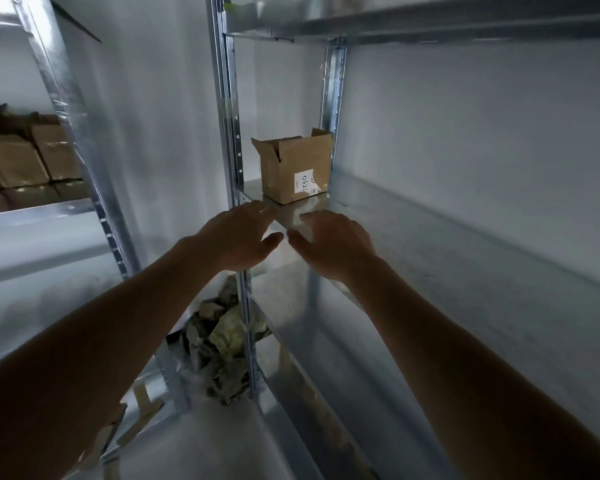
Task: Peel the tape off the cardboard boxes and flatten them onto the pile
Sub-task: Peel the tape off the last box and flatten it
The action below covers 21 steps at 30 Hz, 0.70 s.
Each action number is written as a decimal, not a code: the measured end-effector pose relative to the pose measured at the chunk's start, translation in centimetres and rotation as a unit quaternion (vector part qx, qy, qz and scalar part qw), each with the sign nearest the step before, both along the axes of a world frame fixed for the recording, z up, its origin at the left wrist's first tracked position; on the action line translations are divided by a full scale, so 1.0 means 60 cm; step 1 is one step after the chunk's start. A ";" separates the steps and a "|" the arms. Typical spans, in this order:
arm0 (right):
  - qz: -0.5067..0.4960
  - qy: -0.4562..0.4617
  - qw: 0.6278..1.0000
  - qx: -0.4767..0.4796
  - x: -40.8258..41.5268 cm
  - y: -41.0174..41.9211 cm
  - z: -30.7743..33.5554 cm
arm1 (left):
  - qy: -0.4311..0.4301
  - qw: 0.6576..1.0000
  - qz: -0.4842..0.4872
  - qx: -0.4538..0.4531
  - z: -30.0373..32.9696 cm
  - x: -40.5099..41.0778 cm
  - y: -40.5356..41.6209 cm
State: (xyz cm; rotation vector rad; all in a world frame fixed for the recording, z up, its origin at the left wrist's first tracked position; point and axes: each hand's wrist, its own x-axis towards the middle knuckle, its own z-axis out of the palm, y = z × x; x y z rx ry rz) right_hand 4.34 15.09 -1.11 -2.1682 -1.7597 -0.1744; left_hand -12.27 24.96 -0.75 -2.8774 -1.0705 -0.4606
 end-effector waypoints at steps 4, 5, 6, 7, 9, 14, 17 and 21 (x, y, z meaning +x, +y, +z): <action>-0.011 0.024 0.999 0.019 0.024 0.128 -0.007 | -0.001 1.000 -0.003 -0.020 -0.013 0.037 0.124; -0.015 0.034 0.999 0.022 0.030 0.158 -0.009 | 0.003 1.000 -0.002 -0.024 -0.015 0.045 0.154; -0.020 0.043 0.999 0.025 0.036 0.186 -0.010 | 0.009 1.000 0.000 -0.026 -0.017 0.051 0.184; -0.024 0.051 0.998 0.026 0.042 0.211 -0.010 | 0.014 0.999 0.002 -0.029 -0.017 0.055 0.212; -0.033 0.056 0.998 0.026 0.058 0.254 -0.009 | 0.018 0.999 -0.001 -0.042 -0.016 0.064 0.268; -0.061 0.047 0.996 0.044 0.086 0.342 -0.012 | 0.041 0.998 -0.014 -0.036 -0.021 0.087 0.386; -0.101 0.057 0.992 0.043 0.100 0.386 -0.020 | 0.051 0.998 -0.016 -0.029 -0.022 0.106 0.443; -0.156 0.094 0.983 0.035 0.109 0.414 -0.026 | 0.001 0.993 -0.086 -0.076 -0.025 0.126 0.499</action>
